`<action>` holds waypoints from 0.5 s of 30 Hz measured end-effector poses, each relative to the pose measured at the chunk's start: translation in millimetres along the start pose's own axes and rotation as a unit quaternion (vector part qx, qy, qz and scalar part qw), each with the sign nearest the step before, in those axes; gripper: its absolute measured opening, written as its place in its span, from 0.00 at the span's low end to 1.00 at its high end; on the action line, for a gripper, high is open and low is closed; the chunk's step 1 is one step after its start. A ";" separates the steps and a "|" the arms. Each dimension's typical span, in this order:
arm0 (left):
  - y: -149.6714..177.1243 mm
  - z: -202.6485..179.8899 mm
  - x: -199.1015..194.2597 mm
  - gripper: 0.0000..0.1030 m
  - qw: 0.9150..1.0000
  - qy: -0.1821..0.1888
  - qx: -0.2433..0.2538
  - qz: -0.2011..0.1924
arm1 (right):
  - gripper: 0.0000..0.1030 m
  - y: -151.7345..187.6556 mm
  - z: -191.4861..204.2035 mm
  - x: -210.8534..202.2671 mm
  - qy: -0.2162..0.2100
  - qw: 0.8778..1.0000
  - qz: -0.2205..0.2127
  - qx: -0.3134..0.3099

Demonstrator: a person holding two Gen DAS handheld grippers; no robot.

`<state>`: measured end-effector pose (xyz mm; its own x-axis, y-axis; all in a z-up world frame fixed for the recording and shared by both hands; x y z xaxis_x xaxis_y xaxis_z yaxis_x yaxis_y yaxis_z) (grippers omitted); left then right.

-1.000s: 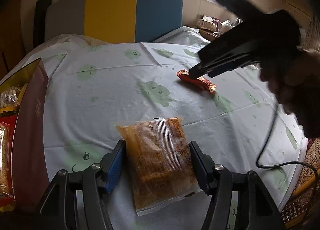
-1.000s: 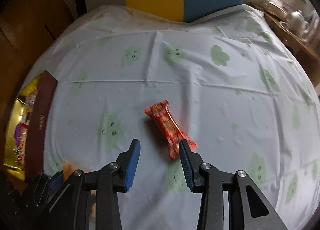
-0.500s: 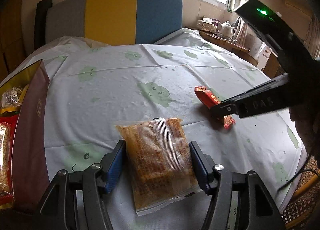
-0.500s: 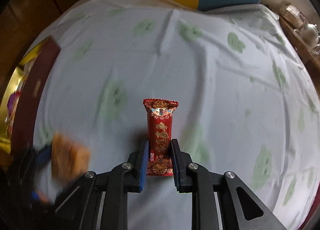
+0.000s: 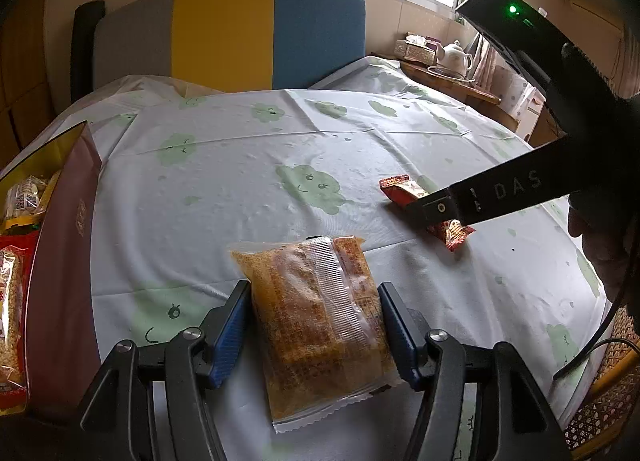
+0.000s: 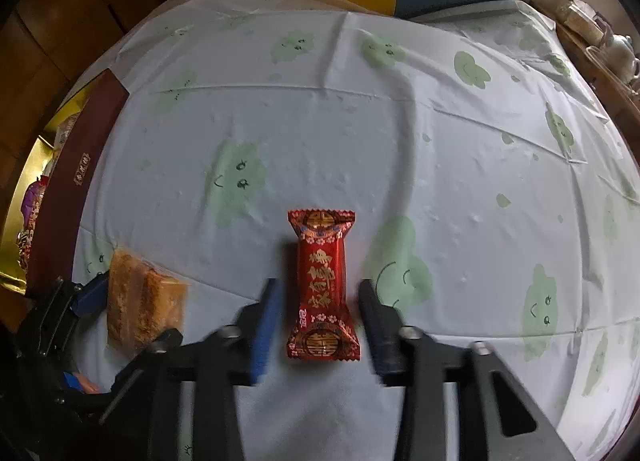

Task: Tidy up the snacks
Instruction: 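Grasp the red wrapped candy with the right gripper and lift it, then carry the cracker bag into the gold tray and open the left gripper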

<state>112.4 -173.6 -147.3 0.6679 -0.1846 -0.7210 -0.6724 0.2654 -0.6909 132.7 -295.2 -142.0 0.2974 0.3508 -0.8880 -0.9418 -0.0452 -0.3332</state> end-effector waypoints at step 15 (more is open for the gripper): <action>-0.1 -0.5 0.1 0.62 1.000 0.010 -0.002 0.008 | 0.22 -9.2 7.5 16.1 0.010 1.000 0.000 -0.012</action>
<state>112.4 -174.1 -147.3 0.6512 -0.1995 -0.7322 -0.6839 0.2637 -0.6802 145.0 -282.1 -150.8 0.3008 0.3324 -0.8939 -0.9376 -0.0685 -0.3410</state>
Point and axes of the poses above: each gripper's, at about its wrist camera, not at the fingertips, and x roughly the way its jaws point, z to its left, y to its underside, the point moved 10 cm from there along x, roughly the way its jaws point, and after that the axes turned 13 degrees about -y, right-handed, at the moved point
